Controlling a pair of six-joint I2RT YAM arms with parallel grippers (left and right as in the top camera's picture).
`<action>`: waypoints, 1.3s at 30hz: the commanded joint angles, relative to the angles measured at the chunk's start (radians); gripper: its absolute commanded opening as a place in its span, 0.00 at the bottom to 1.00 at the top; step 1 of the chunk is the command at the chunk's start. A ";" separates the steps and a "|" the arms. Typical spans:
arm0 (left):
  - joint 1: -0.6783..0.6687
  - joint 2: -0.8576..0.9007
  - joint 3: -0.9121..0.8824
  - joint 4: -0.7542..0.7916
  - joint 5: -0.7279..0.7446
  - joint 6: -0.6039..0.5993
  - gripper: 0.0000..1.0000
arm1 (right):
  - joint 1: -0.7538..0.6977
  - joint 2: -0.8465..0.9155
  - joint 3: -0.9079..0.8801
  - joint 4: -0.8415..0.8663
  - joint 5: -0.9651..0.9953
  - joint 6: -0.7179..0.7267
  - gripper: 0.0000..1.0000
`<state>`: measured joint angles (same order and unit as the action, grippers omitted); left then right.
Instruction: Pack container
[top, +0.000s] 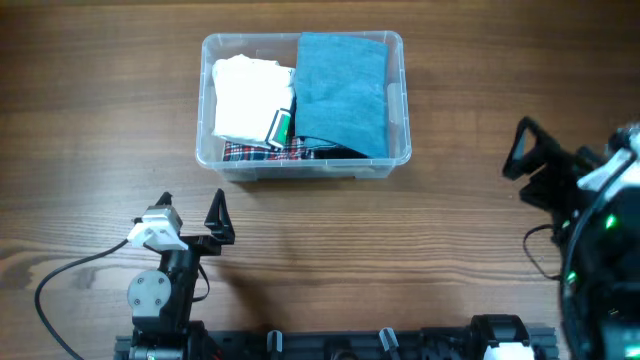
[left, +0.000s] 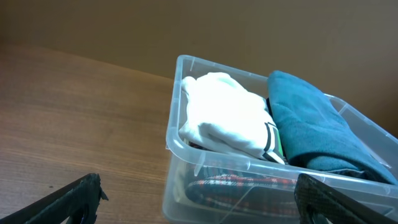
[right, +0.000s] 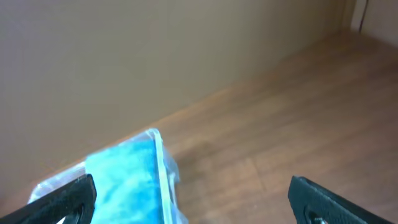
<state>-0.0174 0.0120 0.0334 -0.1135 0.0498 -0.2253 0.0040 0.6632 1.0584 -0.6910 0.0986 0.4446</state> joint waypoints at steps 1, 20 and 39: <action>0.008 -0.009 -0.010 0.002 -0.010 0.009 1.00 | 0.003 -0.144 -0.214 0.194 -0.027 -0.036 1.00; 0.008 -0.009 -0.010 0.002 -0.010 0.009 1.00 | 0.003 -0.660 -1.054 0.855 -0.280 -0.452 1.00; 0.008 -0.009 -0.010 0.002 -0.010 0.009 1.00 | 0.003 -0.640 -1.053 0.702 -0.253 -0.549 1.00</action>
<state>-0.0174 0.0120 0.0319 -0.1116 0.0494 -0.2253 0.0044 0.0196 0.0071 0.0071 -0.1562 -0.0849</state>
